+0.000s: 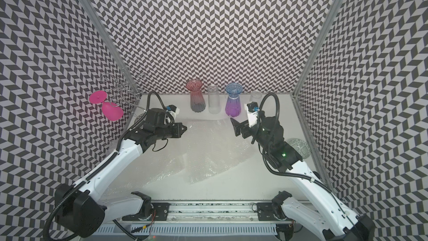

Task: Unwrap the vase from the bubble wrap
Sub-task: Pick up the bubble wrap from the center of the board, then place the bubble wrap at the center of the board.

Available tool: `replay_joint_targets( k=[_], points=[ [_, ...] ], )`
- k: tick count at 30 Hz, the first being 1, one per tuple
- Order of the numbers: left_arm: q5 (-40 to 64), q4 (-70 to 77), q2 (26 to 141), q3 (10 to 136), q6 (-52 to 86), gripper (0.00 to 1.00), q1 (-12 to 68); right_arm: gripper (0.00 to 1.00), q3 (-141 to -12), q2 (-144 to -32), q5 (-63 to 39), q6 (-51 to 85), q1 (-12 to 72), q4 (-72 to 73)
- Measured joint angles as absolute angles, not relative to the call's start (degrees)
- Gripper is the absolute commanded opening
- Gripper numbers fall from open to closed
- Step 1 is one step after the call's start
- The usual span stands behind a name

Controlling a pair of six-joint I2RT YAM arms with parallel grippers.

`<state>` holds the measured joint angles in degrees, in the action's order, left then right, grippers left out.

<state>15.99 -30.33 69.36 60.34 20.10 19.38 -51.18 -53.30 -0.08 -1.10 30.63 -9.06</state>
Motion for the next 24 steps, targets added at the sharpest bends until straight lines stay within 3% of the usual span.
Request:
replay_joint_targets(
  k=[10, 24],
  points=[
    [7.88, -40.82, 68.29, 66.72, 17.91, 0.00, 4.38, 0.99, -51.77, -47.55, -7.92, 1.06, 31.27, -15.16],
    [-3.11, -42.57, 70.46, 62.57, 14.52, 0.00, -9.54, 0.99, -51.79, -44.82, -1.63, -4.38, 37.60, -18.33]
  ],
)
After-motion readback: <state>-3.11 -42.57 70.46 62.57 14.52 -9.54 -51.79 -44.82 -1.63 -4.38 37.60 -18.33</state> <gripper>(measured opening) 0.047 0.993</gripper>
